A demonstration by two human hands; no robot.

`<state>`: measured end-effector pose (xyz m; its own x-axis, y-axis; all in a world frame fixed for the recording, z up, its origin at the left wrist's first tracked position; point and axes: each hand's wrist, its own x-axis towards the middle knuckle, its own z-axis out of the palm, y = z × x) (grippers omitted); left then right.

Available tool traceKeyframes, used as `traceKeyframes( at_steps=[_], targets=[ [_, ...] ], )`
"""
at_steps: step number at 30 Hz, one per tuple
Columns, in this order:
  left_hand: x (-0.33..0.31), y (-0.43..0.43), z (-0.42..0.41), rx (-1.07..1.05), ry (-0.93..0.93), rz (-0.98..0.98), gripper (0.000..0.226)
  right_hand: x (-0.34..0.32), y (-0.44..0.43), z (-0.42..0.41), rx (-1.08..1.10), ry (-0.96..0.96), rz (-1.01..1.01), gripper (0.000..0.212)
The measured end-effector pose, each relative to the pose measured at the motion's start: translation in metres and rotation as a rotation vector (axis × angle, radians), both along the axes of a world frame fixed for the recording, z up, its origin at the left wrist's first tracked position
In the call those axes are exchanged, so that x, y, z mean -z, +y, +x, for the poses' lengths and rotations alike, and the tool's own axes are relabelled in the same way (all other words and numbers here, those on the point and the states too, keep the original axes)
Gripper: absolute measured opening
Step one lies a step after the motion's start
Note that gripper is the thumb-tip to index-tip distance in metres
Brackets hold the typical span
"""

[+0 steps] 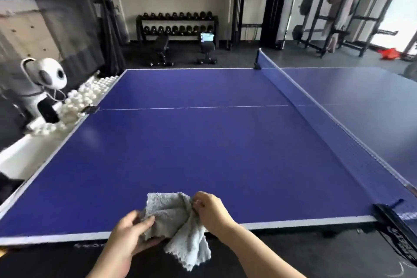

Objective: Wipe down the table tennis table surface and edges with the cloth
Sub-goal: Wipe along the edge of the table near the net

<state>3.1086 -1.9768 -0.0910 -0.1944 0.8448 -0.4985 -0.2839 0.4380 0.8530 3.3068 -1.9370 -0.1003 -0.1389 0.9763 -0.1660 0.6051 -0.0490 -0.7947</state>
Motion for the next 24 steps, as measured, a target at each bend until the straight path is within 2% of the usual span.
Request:
traceKeyframes(
  at_steps=[3,5,7,12,16,20,23,24],
  targets=[
    [-0.013,-0.008,-0.040,-0.013,0.140,0.075,0.017,-0.011,-0.003,-0.044,0.030,0.005,0.045,0.025],
    [-0.028,-0.012,-0.061,0.016,0.233,0.130,0.010,-0.022,-0.007,-0.071,0.062,0.023,0.056,0.028],
    [-0.038,-0.016,-0.084,0.038,0.279,0.201,0.004,-0.034,-0.010,-0.095,0.089,0.032,0.079,0.027],
    [-0.056,-0.029,-0.129,0.008,0.336,0.258,0.007,-0.056,-0.031,-0.144,0.154,0.061,0.091,0.022],
    [-0.060,-0.049,-0.156,-0.020,0.340,0.271,0.017,-0.065,-0.061,-0.188,0.201,0.112,0.089,0.018],
    [-0.067,-0.070,-0.178,-0.005,0.351,0.282,0.014,-0.065,-0.100,-0.249,-0.052,0.323,0.005,0.016],
    [-0.071,-0.087,-0.208,0.084,0.201,0.296,0.011,-0.067,-0.106,-0.278,0.010,0.318,0.049,0.011],
    [-0.072,-0.092,-0.219,0.110,0.183,0.294,0.020,-0.067,-0.106,-0.284,0.028,0.299,0.060,0.014]
  ],
)
